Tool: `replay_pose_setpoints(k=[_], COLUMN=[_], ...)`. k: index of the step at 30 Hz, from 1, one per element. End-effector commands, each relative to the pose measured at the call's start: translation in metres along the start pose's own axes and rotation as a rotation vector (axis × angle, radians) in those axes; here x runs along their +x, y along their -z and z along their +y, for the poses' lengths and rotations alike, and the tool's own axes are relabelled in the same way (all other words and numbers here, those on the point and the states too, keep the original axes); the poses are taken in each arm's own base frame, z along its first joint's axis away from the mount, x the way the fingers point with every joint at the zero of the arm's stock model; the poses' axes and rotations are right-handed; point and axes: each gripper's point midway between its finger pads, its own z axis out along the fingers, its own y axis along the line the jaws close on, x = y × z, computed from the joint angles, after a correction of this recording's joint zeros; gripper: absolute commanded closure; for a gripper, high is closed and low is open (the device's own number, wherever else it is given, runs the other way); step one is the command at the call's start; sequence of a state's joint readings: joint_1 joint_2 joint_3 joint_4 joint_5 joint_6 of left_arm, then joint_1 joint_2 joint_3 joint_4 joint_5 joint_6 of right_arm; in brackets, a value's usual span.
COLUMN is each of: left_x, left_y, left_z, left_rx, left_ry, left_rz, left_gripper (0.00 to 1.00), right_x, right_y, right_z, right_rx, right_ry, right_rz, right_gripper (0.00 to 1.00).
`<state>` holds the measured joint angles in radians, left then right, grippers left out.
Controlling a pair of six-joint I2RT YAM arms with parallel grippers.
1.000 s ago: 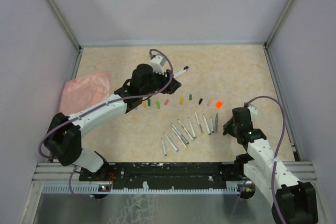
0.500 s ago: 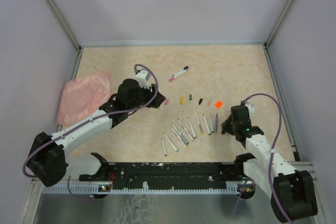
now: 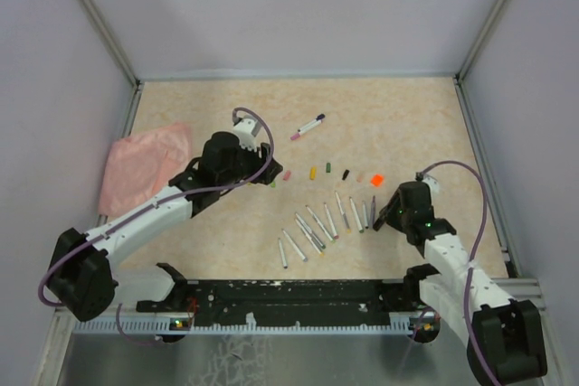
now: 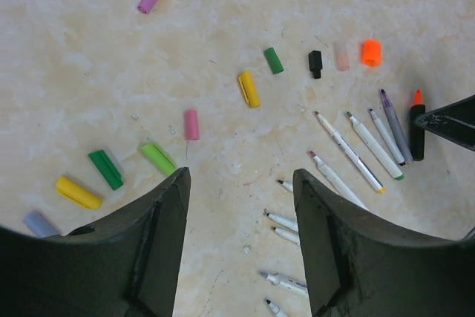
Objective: Open the pen caps
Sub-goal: Place the pen at the center of the board.
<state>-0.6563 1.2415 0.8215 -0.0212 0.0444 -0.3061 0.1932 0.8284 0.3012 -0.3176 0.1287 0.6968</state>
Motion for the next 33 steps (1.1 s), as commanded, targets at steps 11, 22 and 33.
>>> replay_pose_setpoints(k=[11,22,33], left_x=[-0.014,-0.013,0.001], left_y=[0.001,-0.032,-0.117], left_z=[0.006,0.03,0.045], left_rx=[-0.022,-0.039,0.028], left_ry=[-0.1,-0.13,-0.206], left_rz=[0.0,0.131,0.426], left_gripper=[0.32,0.27,0.39], right_x=[-0.051,-0.069,-0.072], right_y=[0.033,0.067,0.064], right_z=[0.035,0.114,0.161], right_rx=[-0.155,-0.568,-0.761], right_ry=[0.009,0.107,0.151], right_rz=[-0.185,-0.23,-0.138], right_gripper=[0.57,0.5,0.44])
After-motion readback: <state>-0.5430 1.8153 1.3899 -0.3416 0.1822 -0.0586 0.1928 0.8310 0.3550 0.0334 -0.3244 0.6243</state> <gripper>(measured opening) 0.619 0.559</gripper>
